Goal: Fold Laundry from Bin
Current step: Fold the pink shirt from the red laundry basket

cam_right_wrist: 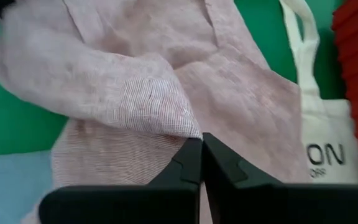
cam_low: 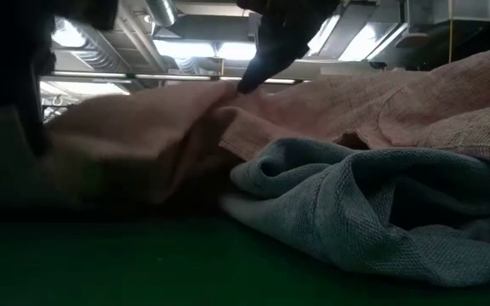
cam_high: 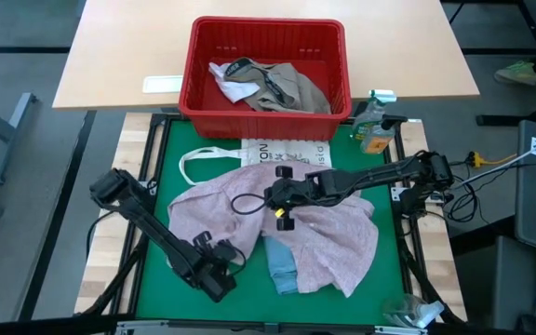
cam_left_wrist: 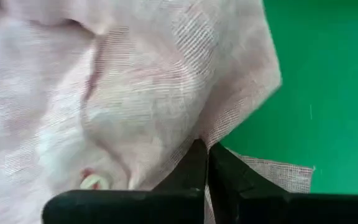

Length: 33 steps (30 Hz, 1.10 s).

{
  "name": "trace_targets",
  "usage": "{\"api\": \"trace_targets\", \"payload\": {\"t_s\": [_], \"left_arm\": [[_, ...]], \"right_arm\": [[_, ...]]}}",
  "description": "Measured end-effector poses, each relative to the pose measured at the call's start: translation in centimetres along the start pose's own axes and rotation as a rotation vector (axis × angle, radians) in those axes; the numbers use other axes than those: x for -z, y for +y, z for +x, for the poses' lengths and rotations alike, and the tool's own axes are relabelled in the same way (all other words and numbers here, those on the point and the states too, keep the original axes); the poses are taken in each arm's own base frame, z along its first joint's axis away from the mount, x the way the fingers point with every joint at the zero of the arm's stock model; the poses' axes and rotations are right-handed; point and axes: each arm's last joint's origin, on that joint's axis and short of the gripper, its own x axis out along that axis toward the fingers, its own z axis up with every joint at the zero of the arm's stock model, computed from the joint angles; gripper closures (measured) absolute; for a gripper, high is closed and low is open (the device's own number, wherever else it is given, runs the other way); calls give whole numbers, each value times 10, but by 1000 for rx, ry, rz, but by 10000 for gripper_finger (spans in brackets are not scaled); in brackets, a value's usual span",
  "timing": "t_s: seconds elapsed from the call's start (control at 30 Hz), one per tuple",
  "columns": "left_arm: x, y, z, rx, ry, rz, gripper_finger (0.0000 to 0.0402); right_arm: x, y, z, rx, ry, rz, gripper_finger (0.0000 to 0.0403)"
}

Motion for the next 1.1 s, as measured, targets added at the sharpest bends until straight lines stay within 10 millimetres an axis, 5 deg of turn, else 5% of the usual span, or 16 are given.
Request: {"api": "trace_targets", "payload": {"t_s": [0.4, 0.73, 1.1], "left_arm": [[6, 61, -75, -166, 1, -150, 401], [8, 88, -72, -429, 33, -131, 388], [5, 97, -59, -485, 48, -150, 256]], "right_arm": [[4, -1, 0, 51, 42, -9, 395], [4, -1, 0, 51, 42, -9, 395], [4, -1, 0, 51, 43, -10, 395]]}}
